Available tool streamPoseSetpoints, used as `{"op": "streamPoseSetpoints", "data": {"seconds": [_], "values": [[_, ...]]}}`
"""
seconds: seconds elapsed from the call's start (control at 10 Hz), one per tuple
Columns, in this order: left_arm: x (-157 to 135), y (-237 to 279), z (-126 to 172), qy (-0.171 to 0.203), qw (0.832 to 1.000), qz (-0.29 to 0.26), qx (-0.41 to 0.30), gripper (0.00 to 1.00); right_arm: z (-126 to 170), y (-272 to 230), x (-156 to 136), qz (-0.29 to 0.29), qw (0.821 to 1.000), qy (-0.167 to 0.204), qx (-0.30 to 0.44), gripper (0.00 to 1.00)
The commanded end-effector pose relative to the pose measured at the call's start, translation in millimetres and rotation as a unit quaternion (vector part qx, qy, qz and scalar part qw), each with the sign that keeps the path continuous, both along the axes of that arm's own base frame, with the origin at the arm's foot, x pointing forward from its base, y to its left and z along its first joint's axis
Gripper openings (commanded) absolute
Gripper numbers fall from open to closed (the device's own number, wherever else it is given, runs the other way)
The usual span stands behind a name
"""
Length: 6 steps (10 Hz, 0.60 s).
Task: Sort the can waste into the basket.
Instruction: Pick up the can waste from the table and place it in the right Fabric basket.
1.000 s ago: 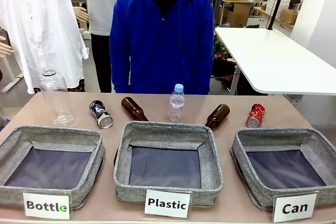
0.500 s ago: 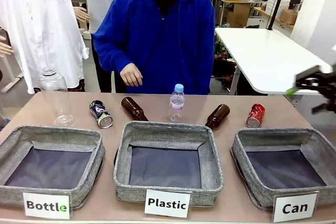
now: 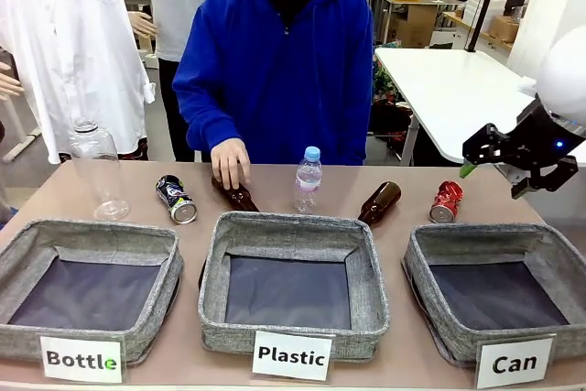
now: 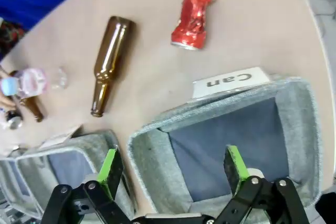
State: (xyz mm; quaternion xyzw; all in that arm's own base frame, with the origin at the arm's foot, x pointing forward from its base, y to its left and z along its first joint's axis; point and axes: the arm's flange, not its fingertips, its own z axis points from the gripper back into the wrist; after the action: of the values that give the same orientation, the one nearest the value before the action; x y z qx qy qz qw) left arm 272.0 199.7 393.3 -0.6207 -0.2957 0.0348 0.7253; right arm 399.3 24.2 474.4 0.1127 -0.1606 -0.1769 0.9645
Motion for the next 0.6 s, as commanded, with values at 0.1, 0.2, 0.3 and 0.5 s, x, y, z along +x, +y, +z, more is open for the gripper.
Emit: {"op": "streamPoseSetpoints", "data": {"seconds": [0.1,0.2,0.3,0.5], "values": [[0,1,1,-0.016,1.0,-0.001,-0.004,1.0,0,28,-8,-0.053,0.995,0.011,-0.084,1.0],[0,1,1,-0.016,1.0,-0.001,-0.004,1.0,-4,30,26,-0.059,0.992,0.031,-0.106,1.0],[0,1,1,-0.016,1.0,-0.001,-0.004,1.0,-12,29,55,-0.055,0.991,0.049,-0.112,1.0],[0,1,1,-0.016,1.0,-0.001,-0.004,1.0,-37,16,101,-0.074,0.987,0.085,-0.115,1.0]]}}
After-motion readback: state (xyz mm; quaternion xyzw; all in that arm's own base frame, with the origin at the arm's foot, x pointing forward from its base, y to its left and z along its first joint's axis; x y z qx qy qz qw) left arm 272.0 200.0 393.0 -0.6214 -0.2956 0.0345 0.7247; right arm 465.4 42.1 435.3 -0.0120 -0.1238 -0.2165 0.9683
